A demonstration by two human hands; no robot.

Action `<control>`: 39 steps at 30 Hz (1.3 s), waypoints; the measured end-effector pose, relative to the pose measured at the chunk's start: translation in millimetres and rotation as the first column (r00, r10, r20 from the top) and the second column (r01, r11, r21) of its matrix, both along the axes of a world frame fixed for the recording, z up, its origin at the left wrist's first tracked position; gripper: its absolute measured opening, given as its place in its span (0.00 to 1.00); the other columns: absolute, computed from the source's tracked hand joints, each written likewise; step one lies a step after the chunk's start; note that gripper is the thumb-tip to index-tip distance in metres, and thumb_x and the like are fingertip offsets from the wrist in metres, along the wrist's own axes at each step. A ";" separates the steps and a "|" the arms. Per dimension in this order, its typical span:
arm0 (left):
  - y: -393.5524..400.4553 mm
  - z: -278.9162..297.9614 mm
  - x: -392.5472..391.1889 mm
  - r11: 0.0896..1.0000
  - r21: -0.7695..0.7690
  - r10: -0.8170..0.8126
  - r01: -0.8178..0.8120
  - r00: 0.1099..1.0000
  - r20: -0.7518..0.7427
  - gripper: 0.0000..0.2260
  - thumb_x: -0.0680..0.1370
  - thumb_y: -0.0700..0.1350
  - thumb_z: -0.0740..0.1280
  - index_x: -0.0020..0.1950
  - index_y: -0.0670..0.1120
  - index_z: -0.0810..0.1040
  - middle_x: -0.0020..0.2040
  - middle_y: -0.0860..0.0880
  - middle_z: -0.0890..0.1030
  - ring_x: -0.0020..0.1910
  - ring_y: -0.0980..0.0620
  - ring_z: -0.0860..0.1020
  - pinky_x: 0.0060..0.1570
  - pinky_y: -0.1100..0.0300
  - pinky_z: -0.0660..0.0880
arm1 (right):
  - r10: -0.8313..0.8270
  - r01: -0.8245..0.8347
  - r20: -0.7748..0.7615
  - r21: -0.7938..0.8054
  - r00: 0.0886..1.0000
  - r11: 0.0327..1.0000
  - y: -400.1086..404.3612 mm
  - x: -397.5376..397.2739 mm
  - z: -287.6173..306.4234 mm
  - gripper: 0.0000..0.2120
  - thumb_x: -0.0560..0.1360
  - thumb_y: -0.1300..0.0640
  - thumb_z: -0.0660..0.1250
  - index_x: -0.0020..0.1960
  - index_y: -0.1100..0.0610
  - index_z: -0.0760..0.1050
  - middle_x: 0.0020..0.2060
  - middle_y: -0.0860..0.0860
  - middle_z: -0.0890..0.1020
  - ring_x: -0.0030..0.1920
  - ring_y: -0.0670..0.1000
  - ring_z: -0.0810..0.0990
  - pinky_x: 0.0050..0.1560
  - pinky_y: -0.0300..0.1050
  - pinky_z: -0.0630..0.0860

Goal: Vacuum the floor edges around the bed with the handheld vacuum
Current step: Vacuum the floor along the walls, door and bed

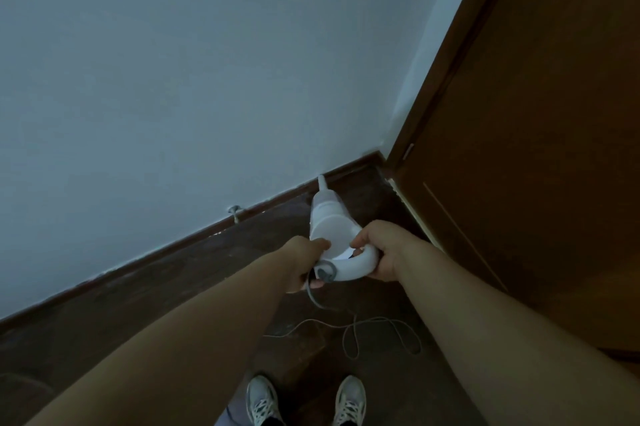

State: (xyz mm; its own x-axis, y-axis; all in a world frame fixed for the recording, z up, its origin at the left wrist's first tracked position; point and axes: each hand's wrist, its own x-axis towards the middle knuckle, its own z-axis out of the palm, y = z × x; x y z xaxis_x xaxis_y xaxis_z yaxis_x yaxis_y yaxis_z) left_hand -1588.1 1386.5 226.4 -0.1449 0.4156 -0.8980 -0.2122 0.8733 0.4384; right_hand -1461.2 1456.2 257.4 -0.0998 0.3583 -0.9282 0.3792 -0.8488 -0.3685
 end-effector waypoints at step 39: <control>-81.8 -4.8 -67.4 0.999 -0.005 0.031 -0.033 0.974 -0.224 0.16 0.76 0.50 0.69 0.53 0.37 0.76 0.43 0.42 0.80 0.37 0.46 0.80 0.28 0.58 0.75 | 0.130 -0.135 0.113 0.041 0.985 0.990 -81.9 -81.4 -5.9 0.17 0.78 0.59 0.63 0.67 0.59 0.70 0.56 0.60 0.76 0.57 0.59 0.77 0.58 0.54 0.77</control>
State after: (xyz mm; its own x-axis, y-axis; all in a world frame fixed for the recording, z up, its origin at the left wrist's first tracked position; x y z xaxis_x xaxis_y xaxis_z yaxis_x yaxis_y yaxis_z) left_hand -1655.5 1304.7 221.6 -0.3555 0.3997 -0.8449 -0.1378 0.8716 0.4704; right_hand -1542.6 1374.3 251.5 -0.0480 0.3937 -0.9180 0.5275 -0.7704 -0.3580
